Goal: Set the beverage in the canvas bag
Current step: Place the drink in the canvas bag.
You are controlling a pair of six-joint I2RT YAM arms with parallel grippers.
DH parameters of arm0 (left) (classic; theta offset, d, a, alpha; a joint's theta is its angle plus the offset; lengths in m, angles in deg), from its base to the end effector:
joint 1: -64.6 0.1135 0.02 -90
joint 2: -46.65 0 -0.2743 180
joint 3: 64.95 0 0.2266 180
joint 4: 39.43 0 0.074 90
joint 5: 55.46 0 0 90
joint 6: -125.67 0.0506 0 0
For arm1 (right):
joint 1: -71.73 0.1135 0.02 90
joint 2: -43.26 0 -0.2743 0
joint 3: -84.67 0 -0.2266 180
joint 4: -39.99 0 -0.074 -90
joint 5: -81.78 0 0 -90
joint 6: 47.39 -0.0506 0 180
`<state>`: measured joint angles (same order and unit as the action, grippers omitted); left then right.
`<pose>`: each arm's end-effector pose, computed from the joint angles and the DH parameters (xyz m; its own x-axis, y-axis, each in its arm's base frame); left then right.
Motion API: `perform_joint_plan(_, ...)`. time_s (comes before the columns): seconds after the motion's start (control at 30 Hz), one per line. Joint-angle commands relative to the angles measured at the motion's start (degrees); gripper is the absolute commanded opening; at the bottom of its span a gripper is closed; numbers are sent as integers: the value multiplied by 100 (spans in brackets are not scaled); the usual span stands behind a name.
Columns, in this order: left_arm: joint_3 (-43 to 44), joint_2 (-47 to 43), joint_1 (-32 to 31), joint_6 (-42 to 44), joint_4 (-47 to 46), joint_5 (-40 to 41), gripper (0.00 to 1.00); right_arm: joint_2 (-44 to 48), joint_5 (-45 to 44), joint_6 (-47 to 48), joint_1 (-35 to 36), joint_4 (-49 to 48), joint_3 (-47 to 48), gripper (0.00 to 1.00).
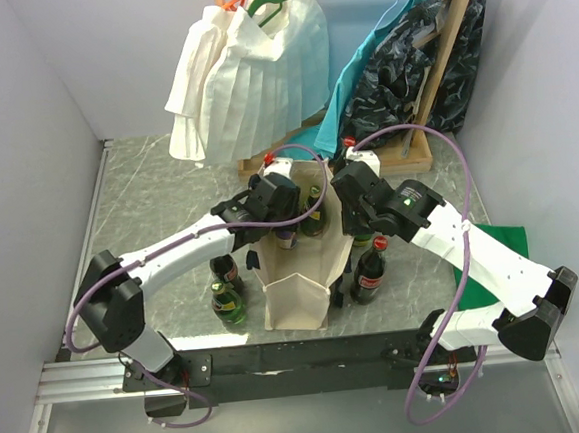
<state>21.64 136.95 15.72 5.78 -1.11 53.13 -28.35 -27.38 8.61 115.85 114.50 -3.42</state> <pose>0.2345 -0.2441 0.2915 -0.6600 0.0378 -0.7504 0.2646 0.9464 -0.1851 0.1675 0.1393 0.3536 -0.7734 -0.0142 -0.6337 -0.1053 0.9887 0.1063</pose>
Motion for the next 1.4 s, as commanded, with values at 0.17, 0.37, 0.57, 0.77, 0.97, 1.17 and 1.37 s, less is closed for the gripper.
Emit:
perform_joint_plan(0.17, -84, 84, 54, -114, -723, -31, 1, -10, -194, 77, 35, -80, 132, 0)
perform_joint_plan(0.37, -102, 251, 89, -87, -775, -31, 1, -72, -194, 113, 27, -62, 193, 0)
perform_joint_plan(0.57, -119, 374, 107, -210, -653, 66, 1, -107, -211, 113, 18, -62, 237, 0)
perform_joint_plan(0.77, -313, 436, 116, -307, -697, 48, 1, -107, -150, 113, 9, -115, 220, 0)
perform_joint_plan(0.97, -348, 401, 116, -289, -749, 48, 27, -134, -106, 113, 18, -132, 211, 1)
perform_joint_plan(1.17, -85, 348, 125, -254, -398, 162, 54, -116, -62, 113, 18, -194, 158, 1)
perform_joint_plan(1.37, -32, 84, 116, -281, -363, 250, 68, -63, 0, 113, 9, -343, 9, 1)
